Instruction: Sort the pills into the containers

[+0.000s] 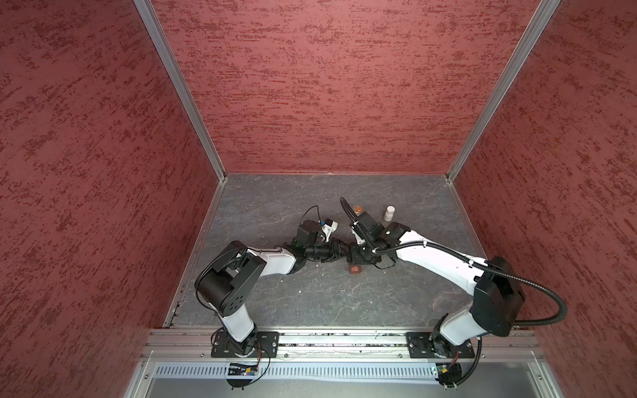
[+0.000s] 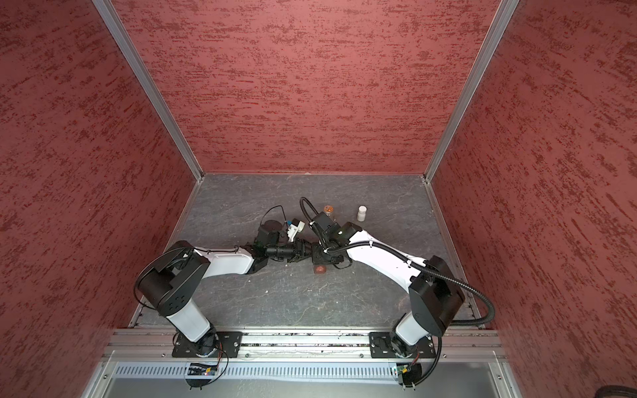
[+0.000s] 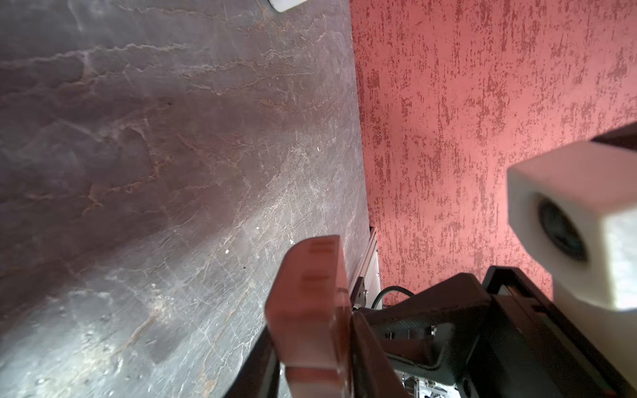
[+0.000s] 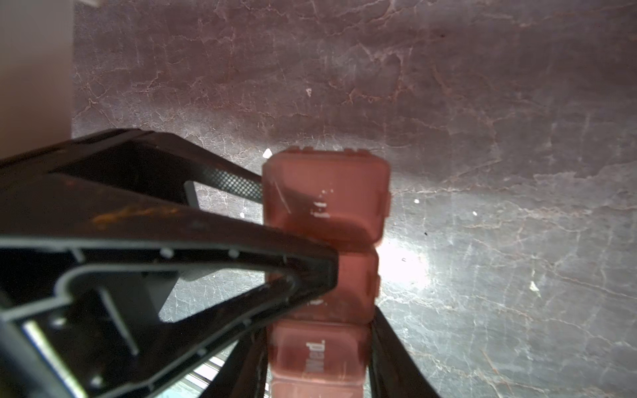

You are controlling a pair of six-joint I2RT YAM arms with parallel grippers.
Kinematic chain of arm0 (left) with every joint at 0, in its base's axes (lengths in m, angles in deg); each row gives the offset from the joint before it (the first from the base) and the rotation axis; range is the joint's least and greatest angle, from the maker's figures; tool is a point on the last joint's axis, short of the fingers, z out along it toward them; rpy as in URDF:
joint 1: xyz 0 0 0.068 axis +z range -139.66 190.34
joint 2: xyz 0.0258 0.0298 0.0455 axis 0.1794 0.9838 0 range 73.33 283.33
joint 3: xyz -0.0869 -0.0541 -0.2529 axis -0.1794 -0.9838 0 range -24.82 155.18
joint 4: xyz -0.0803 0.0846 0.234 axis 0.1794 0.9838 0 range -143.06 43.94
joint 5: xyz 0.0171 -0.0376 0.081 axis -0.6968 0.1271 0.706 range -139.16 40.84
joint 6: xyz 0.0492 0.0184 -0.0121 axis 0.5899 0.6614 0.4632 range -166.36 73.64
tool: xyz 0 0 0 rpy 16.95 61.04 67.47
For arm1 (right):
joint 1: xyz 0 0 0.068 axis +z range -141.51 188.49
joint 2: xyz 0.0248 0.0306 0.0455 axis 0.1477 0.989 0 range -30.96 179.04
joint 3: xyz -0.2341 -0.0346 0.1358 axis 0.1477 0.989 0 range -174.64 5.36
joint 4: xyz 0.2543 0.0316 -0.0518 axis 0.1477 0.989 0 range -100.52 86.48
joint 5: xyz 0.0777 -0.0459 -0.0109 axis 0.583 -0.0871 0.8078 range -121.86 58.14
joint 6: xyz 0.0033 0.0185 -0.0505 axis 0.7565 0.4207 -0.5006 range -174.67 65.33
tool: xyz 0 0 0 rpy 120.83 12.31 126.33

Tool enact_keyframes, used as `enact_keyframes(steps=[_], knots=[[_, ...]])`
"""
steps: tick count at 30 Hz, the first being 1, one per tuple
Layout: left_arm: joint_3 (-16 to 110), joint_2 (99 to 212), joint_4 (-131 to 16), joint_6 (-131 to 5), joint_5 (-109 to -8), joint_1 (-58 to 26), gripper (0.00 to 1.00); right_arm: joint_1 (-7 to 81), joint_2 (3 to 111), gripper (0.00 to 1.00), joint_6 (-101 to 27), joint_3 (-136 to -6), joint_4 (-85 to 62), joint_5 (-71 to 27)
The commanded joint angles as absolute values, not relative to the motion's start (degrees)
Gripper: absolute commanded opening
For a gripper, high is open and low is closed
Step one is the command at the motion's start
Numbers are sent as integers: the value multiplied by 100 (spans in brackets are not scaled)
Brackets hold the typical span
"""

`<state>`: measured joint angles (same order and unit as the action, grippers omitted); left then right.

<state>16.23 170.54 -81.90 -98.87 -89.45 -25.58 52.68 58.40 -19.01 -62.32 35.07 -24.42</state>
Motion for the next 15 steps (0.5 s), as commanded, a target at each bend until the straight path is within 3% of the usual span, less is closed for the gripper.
enact_keyframes(steps=[1,5,15], knots=[[1686,17128,-8189,-9838,-8921,-2579,25,5362,5841,41,-1958,-6265,3280,-2487],[1686,17185,-8219,-9840,-8866,-2586,17,5466,5997,41,-2003,-6434,3481,-2728],[1512,17150,-8178,-9760,-8588,-2541,14,5521,6015,49,-1854,-6592,3486,-2560]])
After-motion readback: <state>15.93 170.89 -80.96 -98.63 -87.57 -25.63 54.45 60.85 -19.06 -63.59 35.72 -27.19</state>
